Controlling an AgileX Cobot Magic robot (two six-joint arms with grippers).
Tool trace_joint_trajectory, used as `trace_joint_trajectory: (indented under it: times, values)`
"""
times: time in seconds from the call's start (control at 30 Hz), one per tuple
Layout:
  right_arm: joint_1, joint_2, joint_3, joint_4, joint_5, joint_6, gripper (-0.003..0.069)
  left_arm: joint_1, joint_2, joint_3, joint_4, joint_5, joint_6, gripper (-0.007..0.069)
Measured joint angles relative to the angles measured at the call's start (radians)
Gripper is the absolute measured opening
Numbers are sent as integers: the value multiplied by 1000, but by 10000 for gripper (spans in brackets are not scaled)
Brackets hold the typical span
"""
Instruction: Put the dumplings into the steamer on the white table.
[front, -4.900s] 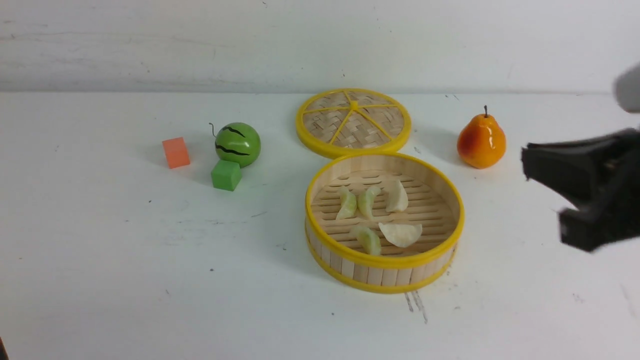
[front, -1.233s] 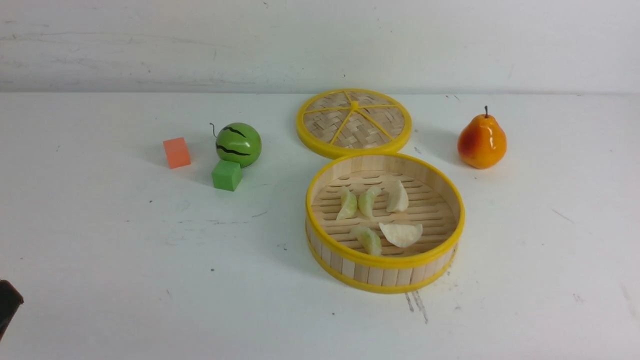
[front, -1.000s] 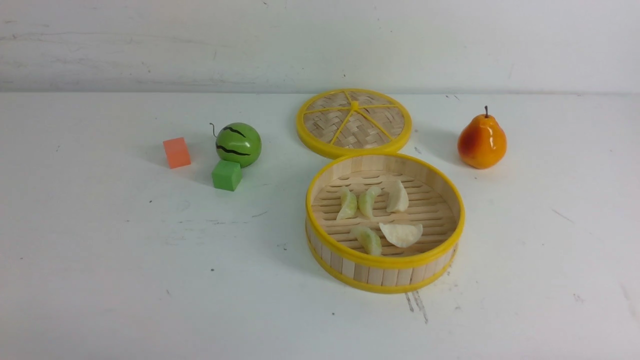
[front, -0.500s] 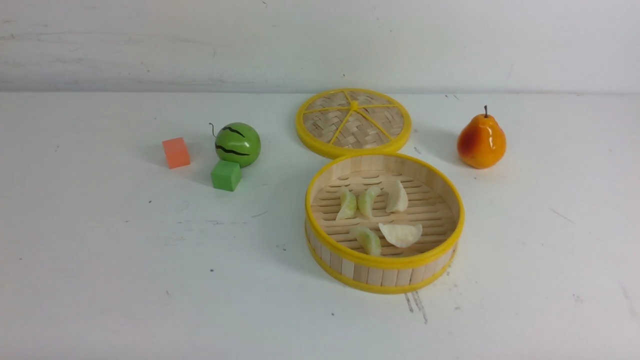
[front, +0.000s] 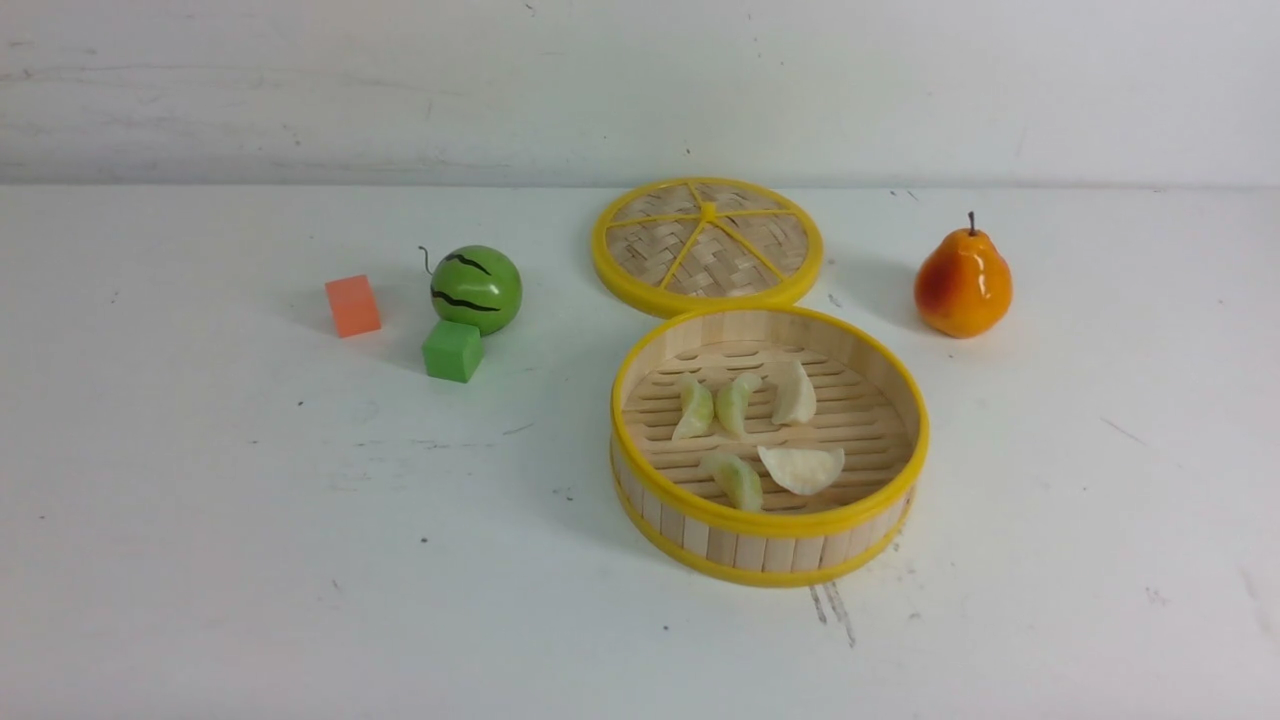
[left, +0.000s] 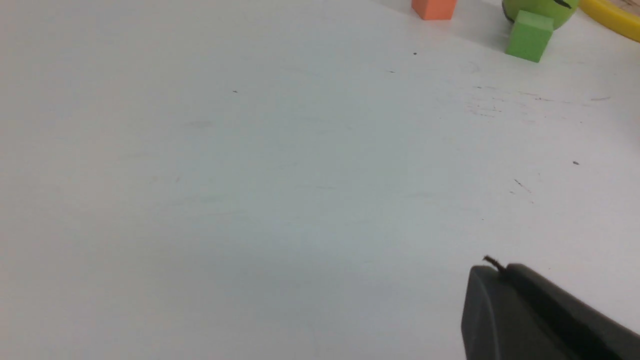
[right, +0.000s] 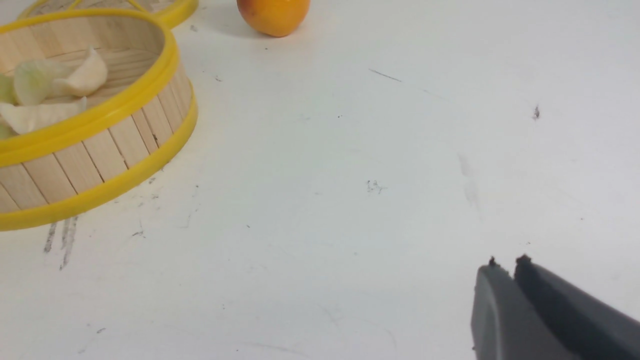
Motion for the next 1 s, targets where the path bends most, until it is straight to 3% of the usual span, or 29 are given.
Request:
trace_joint_trajectory:
  times: [1.0]
  values:
    - [0,0,0,1,0,0,74,7,0,0,0,0,0,-14]
